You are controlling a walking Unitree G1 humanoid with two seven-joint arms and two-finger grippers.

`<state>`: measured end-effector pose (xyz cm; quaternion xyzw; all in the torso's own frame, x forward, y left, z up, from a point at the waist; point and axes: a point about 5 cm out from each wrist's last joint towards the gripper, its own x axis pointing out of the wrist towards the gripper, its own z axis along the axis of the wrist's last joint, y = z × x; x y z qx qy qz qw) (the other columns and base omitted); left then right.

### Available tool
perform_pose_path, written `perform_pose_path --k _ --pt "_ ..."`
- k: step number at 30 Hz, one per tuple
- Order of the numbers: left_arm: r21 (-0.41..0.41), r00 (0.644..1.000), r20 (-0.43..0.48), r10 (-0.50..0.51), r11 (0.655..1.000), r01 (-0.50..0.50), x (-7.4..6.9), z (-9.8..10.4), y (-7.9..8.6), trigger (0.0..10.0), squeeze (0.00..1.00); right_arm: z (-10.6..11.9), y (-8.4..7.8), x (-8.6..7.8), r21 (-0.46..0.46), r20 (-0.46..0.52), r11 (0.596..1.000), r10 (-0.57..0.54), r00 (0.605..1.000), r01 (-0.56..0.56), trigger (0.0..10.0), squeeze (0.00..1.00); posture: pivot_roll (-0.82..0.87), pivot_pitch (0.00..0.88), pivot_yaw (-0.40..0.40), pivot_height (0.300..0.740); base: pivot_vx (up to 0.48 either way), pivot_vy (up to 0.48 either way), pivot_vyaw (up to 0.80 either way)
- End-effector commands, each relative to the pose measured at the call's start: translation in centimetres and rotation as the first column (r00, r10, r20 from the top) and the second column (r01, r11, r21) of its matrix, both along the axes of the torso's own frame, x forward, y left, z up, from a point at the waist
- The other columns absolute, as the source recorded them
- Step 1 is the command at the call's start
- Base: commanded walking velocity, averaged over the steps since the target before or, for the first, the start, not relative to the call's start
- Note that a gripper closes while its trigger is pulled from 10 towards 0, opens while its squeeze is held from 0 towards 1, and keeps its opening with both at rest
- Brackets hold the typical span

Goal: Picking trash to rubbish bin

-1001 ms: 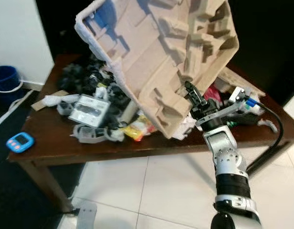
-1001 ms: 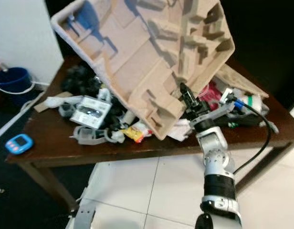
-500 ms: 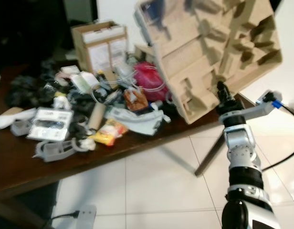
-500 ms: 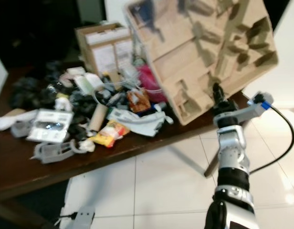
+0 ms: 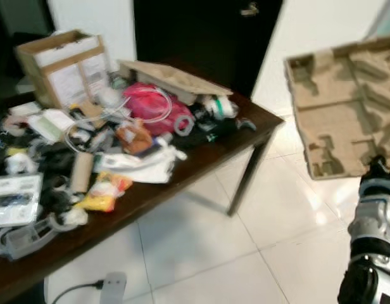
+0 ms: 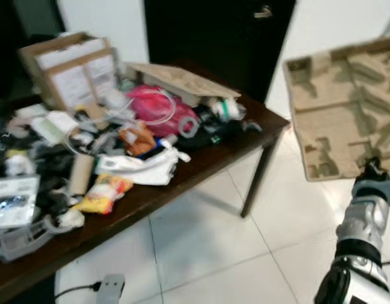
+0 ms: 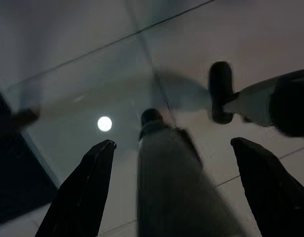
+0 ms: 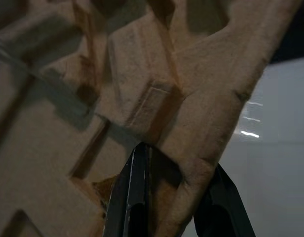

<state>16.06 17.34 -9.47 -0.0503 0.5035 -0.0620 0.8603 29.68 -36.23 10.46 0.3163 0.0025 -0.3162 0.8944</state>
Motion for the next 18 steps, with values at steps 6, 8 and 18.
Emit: perform_pose_path --k 6,8,18 --pt "-0.002 1.0 -0.015 -0.007 1.0 0.007 -0.3 -0.2 -0.2 10.0 0.0 -3.2 -1.8 -3.5 -0.42 -0.472 0.902 -0.123 0.873 -0.1 10.0 0.0 -0.03 0.068 -0.019 0.74 0.0 0.0 -0.76" --pt "-0.002 1.0 -0.014 -0.007 1.0 0.007 -0.3 -0.1 -0.2 10.0 0.0 -4.1 -1.7 -4.2 -0.45 -0.539 0.882 -0.142 0.83 -0.142 10.0 0.0 -0.03 0.068 -0.02 0.74 0.0 0.0 -0.76" --pt "0.002 1.0 -0.014 -0.001 1.0 0.001 -0.4 -0.1 0.1 10.0 0.0 -10.9 1.4 -8.6 -0.419 -0.83 0.781 -0.122 0.544 -0.464 10.0 0.0 -0.03 0.071 -0.022 0.74 0.0 0.0 -0.76"
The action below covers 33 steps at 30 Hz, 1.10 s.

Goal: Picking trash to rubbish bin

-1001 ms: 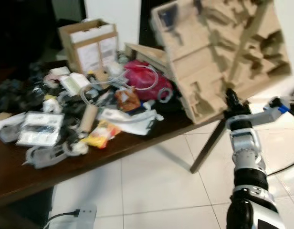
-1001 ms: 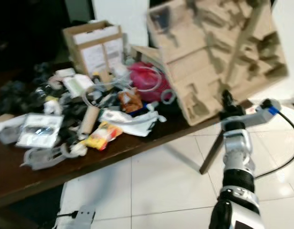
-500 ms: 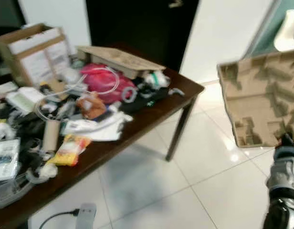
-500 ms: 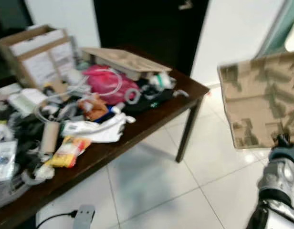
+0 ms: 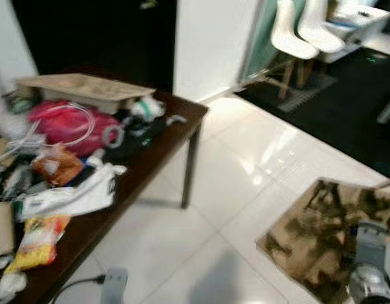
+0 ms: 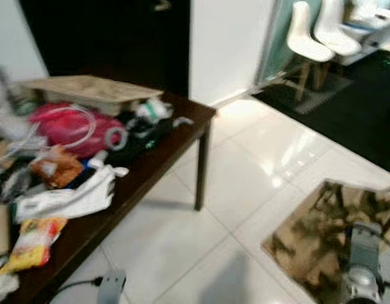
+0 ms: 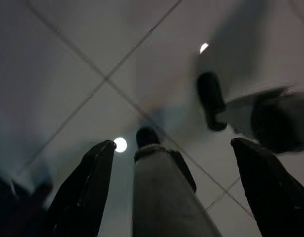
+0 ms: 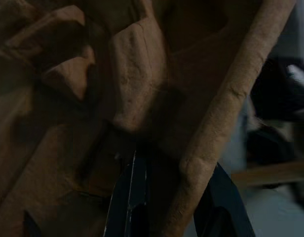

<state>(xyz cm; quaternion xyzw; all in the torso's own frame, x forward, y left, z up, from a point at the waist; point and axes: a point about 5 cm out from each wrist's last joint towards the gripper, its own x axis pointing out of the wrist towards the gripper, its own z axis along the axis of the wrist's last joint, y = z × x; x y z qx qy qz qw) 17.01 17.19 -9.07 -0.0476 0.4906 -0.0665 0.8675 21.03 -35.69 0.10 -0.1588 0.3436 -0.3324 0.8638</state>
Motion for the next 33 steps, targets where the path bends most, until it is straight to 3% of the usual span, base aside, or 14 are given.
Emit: perform_pose_path --k 1,5,9,14,15,17,33 --pt "0.004 0.999 -0.045 0.007 1.0 -0.007 -1.3 -0.6 0.2 10.0 0.0 -1.4 1.5 -0.5 0.006 -0.075 0.998 0.068 0.995 -0.067 10.0 0.0 -0.03 0.071 -0.021 0.74 0.0 0.0 -0.76" --pt "0.006 0.999 -0.043 0.009 1.0 -0.008 -1.3 -0.5 0.3 10.0 0.0 -2.9 2.7 -1.5 0.04 -0.143 0.994 0.109 0.984 -0.104 10.0 0.0 -0.03 0.073 -0.022 0.74 0.0 0.0 -0.76" --pt "0.032 1.0 -0.031 -0.008 0.999 0.009 -1.1 -0.5 0.4 10.0 0.0 -6.3 6.0 -4.5 0.176 -0.271 0.976 0.174 0.947 -0.129 10.0 0.0 -0.04 0.076 -0.024 0.74 0.0 0.0 -0.76" --pt "0.037 1.0 -0.026 -0.014 0.999 0.015 -1.1 -0.5 0.4 10.0 0.0 -7.0 6.7 -5.3 0.185 -0.316 0.97 0.212 0.925 -0.16 10.0 0.0 -0.04 0.076 -0.024 0.74 0.0 0.0 -0.76" --pt "0.038 1.0 -0.017 -0.007 0.999 0.008 -1.0 -0.4 0.3 10.0 0.0 -8.2 8.1 -6.8 0.216 -0.391 0.951 0.291 0.873 -0.22 10.0 0.0 -0.03 0.07 -0.024 0.74 0.0 0.0 -0.76" --pt "0.037 1.0 -0.013 -0.003 0.999 0.003 -1.0 -0.4 0.3 10.0 0.0 -8.7 8.9 -7.7 0.237 -0.431 0.938 0.336 0.838 -0.254 10.0 0.0 -0.03 0.068 -0.026 0.74 0.0 0.0 -0.76" --pt "0.021 1.0 -0.019 -0.003 1.0 0.004 -0.7 -0.4 -0.2 10.0 0.0 -8.6 8.8 -7.3 0.219 -0.468 0.915 0.403 0.787 -0.339 10.0 0.0 -0.05 0.049 -0.032 0.74 0.0 0.0 -0.76"
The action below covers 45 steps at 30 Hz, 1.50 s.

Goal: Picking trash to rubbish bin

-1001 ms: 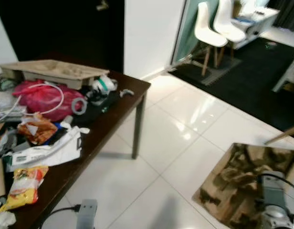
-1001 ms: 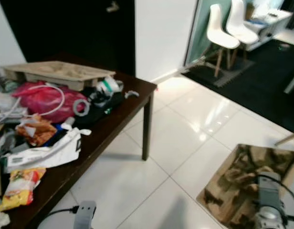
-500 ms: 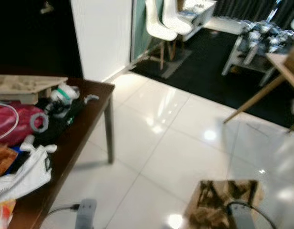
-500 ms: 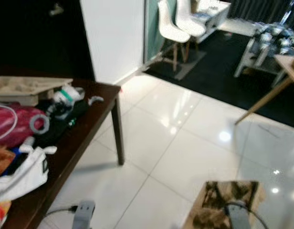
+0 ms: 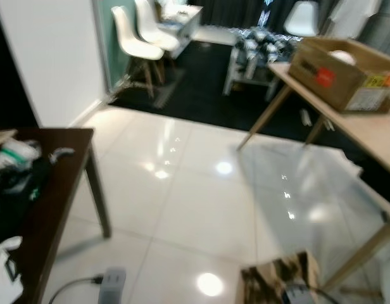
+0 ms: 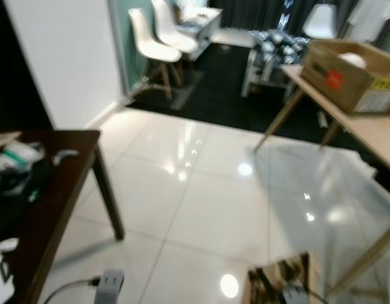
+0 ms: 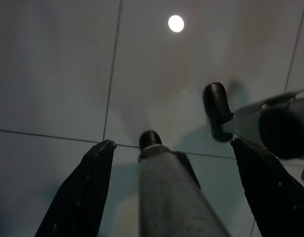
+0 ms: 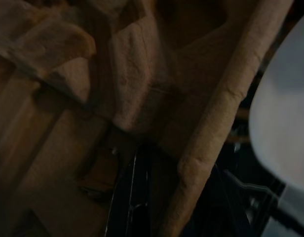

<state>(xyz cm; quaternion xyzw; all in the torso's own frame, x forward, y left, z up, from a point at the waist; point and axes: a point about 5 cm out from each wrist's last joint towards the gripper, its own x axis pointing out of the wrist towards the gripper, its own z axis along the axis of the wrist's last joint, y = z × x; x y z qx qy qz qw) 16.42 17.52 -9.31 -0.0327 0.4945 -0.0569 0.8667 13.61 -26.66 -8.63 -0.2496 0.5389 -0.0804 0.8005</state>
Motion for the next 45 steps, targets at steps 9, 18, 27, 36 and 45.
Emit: perform_pose_path --k 9,18,27,36,45 --pt "-0.019 1.0 -0.018 0.004 1.0 -0.004 -0.3 -0.2 -0.4 10.0 0.0 -0.2 -0.2 -0.6 -0.012 -0.041 1.0 0.017 0.999 -0.017 10.0 0.0 -0.04 0.055 -0.029 0.74 0.0 0.0 -0.76" --pt "-0.014 1.0 -0.019 0.013 1.0 -0.013 -0.4 -0.2 -0.2 10.0 0.0 -0.5 -0.3 -1.7 -0.008 -0.08 1.0 0.017 0.997 -0.017 10.0 0.0 -0.04 0.059 -0.026 0.74 0.0 0.0 -0.76" --pt "-0.037 1.0 -0.02 0.012 0.999 -0.013 -0.3 -0.2 -0.4 10.0 0.0 -0.6 0.1 -1.5 0.02 -0.079 0.999 0.032 0.996 -0.031 10.0 0.0 -0.04 0.058 -0.028 0.74 0.0 0.0 -0.17" --pt "-0.041 1.0 -0.022 0.006 0.999 -0.007 -0.3 -0.2 -0.5 10.0 0.0 -0.7 0.5 -1.4 0.033 -0.082 0.999 0.041 0.996 -0.038 10.0 0.0 -0.04 0.057 -0.028 0.74 0.109 0.0 0.0" --pt "-0.045 1.0 -0.024 0.001 0.999 -0.002 -0.4 -0.2 -0.6 10.0 0.0 -0.7 0.6 -1.5 0.04 -0.085 0.998 0.043 0.995 -0.04 10.0 0.0 -0.04 0.057 -0.028 0.74 0.269 0.0 0.0"
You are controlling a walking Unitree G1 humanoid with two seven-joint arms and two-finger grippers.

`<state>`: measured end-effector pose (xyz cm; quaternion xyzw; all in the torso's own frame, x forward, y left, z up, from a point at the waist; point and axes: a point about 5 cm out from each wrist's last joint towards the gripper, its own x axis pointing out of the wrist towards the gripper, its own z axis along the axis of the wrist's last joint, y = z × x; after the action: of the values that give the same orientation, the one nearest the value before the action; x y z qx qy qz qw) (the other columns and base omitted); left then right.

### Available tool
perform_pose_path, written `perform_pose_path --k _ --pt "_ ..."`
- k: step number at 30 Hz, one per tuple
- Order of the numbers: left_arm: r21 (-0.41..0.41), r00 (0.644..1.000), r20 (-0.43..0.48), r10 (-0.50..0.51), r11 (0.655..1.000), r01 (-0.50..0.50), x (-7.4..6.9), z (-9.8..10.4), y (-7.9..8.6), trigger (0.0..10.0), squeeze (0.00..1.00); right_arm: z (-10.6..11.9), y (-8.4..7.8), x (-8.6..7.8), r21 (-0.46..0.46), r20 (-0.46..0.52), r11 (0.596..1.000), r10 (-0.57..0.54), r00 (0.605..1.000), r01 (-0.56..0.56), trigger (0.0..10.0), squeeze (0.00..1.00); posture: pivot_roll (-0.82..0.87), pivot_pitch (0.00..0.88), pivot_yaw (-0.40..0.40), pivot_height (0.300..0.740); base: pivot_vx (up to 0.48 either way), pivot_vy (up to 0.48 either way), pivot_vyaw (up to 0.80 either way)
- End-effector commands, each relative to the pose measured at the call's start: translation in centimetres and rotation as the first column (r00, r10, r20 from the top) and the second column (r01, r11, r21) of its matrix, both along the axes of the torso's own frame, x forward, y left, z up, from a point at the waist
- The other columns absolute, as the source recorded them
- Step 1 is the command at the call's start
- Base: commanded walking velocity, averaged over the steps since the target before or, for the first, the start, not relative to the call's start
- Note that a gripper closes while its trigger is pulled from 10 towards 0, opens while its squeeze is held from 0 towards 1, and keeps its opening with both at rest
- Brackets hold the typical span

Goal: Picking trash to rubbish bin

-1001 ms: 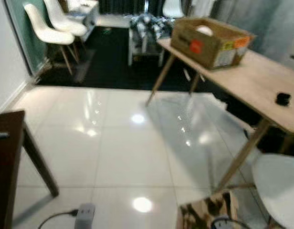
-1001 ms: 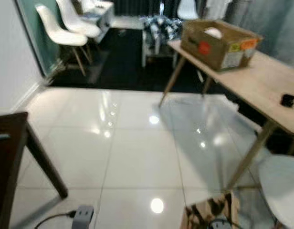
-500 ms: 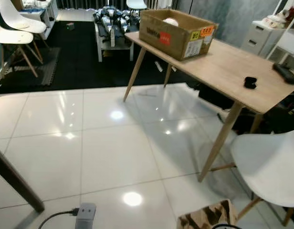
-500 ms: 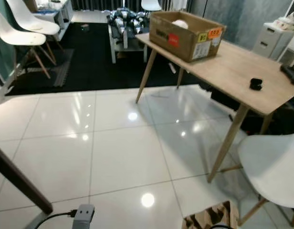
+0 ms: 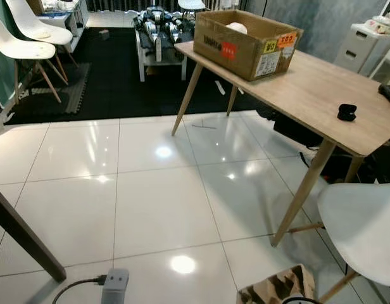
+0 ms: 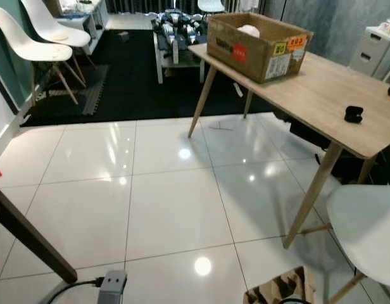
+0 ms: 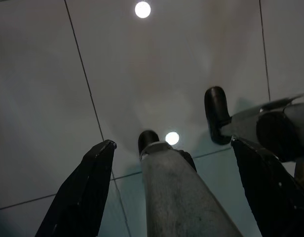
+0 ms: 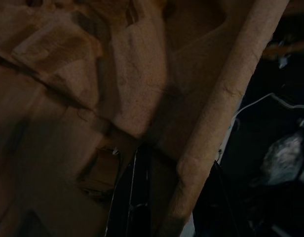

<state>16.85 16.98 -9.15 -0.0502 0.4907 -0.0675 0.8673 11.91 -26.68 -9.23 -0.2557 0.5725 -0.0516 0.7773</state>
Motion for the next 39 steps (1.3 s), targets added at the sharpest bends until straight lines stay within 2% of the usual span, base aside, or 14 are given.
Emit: perform_pose_path --k 1,9,20,39 --pt "-0.004 1.0 -0.03 0.002 1.0 -0.002 -0.82 -0.37 -0.06 10.0 0.0 -0.14 0.67 0.25 0.024 0.008 1.0 0.009 1.0 -0.009 10.0 0.0 -0.04 0.057 -0.028 0.74 0.289 0.0 0.0" --pt "-0.002 1.0 -0.031 -0.003 1.0 0.003 -0.88 -0.38 0.01 10.0 0.0 -0.18 0.82 0.27 0.029 0.007 1.0 0.008 1.0 -0.008 10.0 0.0 -0.04 0.058 -0.029 0.74 0.292 0.0 0.0" --pt "0.001 0.999 -0.034 -0.01 1.0 0.01 -0.94 -0.41 0.01 10.0 0.0 -0.25 0.93 0.18 0.034 0.002 0.999 0.002 1.0 -0.002 10.0 0.0 -0.04 0.049 -0.026 0.74 0.3 0.0 -0.73" --pt "0.001 1.0 -0.025 -0.018 1.0 0.018 -0.54 -0.24 -0.03 10.0 0.0 -0.11 1.13 0.82 0.046 0.017 0.999 0.015 1.0 -0.016 10.0 0.0 -0.04 0.037 -0.026 0.74 0.303 0.0 0.0"
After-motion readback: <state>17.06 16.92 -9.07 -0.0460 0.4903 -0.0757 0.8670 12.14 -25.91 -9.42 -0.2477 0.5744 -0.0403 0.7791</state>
